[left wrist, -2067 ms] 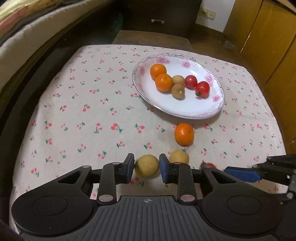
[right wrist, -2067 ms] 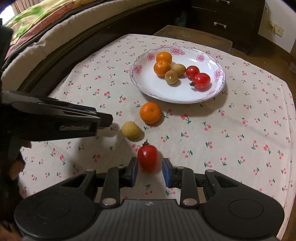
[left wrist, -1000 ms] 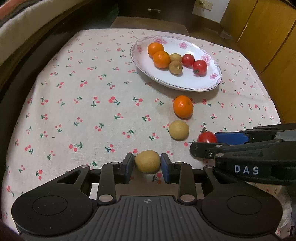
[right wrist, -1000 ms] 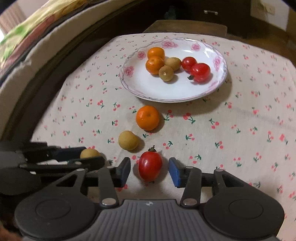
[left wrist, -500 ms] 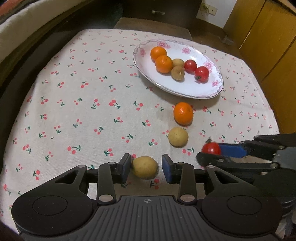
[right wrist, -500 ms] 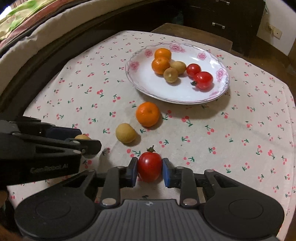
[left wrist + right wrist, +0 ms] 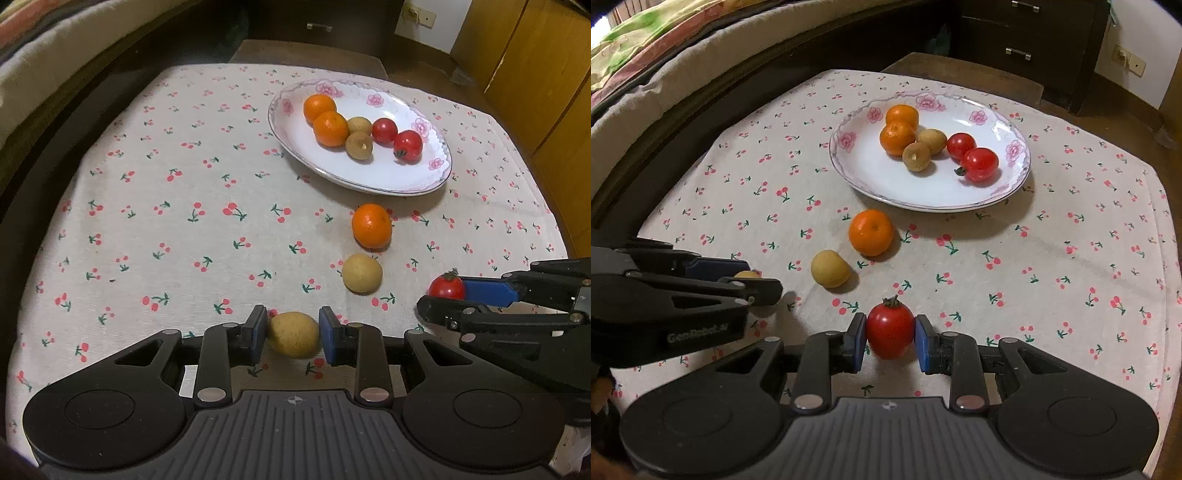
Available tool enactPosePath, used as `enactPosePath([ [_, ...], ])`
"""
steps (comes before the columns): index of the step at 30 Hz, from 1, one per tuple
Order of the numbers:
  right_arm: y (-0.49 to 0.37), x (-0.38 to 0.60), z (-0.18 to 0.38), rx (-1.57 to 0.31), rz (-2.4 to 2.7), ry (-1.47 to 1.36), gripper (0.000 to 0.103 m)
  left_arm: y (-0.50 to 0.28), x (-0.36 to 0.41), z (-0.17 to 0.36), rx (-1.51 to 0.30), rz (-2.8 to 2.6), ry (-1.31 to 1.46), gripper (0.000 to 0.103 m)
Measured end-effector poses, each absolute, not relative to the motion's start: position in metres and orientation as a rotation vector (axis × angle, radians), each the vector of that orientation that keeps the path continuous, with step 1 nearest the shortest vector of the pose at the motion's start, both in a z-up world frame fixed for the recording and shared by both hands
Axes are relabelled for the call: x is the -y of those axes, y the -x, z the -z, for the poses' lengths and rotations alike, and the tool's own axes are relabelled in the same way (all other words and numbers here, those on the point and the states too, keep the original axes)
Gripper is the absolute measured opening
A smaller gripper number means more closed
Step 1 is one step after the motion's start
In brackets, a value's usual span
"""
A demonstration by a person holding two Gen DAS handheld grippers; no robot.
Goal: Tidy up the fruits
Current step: 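Lift the potato in the left tool and tomato in the right tool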
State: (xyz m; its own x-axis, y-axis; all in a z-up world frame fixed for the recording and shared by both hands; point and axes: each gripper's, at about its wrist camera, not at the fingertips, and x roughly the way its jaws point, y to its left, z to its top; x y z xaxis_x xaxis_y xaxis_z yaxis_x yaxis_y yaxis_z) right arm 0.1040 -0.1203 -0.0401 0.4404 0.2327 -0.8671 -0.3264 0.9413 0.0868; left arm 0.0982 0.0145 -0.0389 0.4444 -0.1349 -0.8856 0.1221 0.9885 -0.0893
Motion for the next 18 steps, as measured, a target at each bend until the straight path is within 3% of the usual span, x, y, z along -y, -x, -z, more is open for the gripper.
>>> enactPosePath([
  [18,-0.105,0.124,0.023,-1.032,-0.345,0.079,0.029,-0.097,0.004,0.013,-1.034,0.201,0.008,0.038],
])
